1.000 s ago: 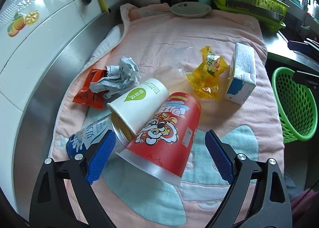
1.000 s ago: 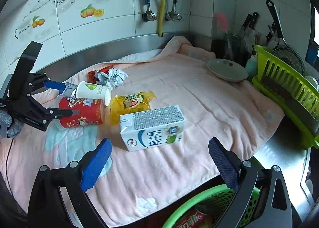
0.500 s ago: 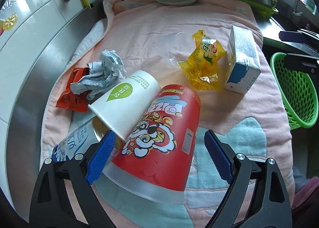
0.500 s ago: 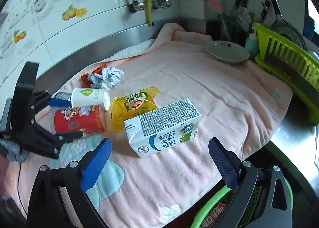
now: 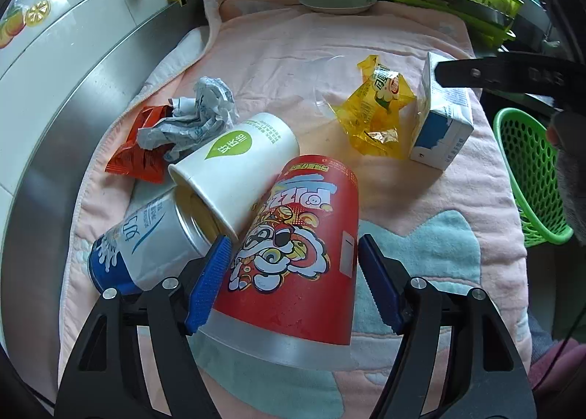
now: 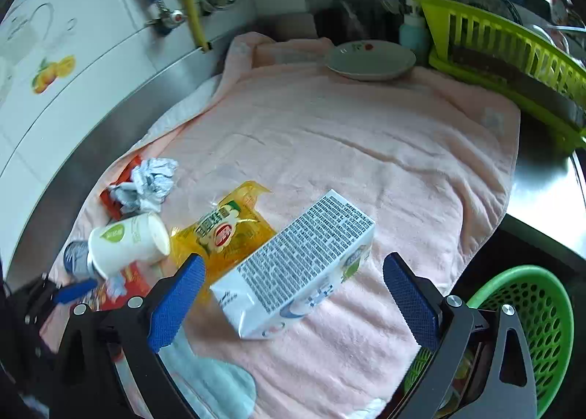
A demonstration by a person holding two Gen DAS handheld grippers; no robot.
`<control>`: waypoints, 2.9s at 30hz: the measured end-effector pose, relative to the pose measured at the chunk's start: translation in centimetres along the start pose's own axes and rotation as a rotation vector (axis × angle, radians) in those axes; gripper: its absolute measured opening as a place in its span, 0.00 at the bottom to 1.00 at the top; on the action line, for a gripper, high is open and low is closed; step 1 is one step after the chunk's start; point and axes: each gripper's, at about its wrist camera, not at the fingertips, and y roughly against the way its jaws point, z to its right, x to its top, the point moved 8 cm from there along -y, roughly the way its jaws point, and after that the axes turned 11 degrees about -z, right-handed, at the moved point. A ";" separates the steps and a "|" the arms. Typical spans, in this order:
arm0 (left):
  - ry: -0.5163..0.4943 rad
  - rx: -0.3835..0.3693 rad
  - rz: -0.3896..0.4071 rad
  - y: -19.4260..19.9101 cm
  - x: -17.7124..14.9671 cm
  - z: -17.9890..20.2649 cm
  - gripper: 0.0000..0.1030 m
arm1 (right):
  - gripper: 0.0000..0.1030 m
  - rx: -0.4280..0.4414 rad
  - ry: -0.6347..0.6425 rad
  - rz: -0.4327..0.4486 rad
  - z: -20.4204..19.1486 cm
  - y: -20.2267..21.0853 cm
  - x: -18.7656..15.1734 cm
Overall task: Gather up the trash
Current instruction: 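Grasp the red Pizza cup with the left tool while the right tool grasps the white milk carton, then carry the red cup into the green basket with the left tool while the right tool drops the carton there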
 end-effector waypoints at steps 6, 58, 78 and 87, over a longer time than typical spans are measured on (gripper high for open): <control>0.008 -0.018 0.001 0.1 -0.5 -0.1 0.68 | 0.92 -0.014 -0.136 -0.056 1.3 -2.5 1.3; 0.151 -0.030 0.043 1.3 -0.2 1.9 0.65 | 0.42 0.283 -0.030 -0.043 4.5 4.4 -4.2; 0.049 -0.212 0.161 6.6 2.9 16.1 0.65 | 0.42 0.053 0.029 -0.025 19.4 8.0 -9.9; -0.024 -0.298 0.154 6.1 4.9 23.7 0.65 | 0.42 -0.105 0.021 -0.068 27.1 6.8 -12.5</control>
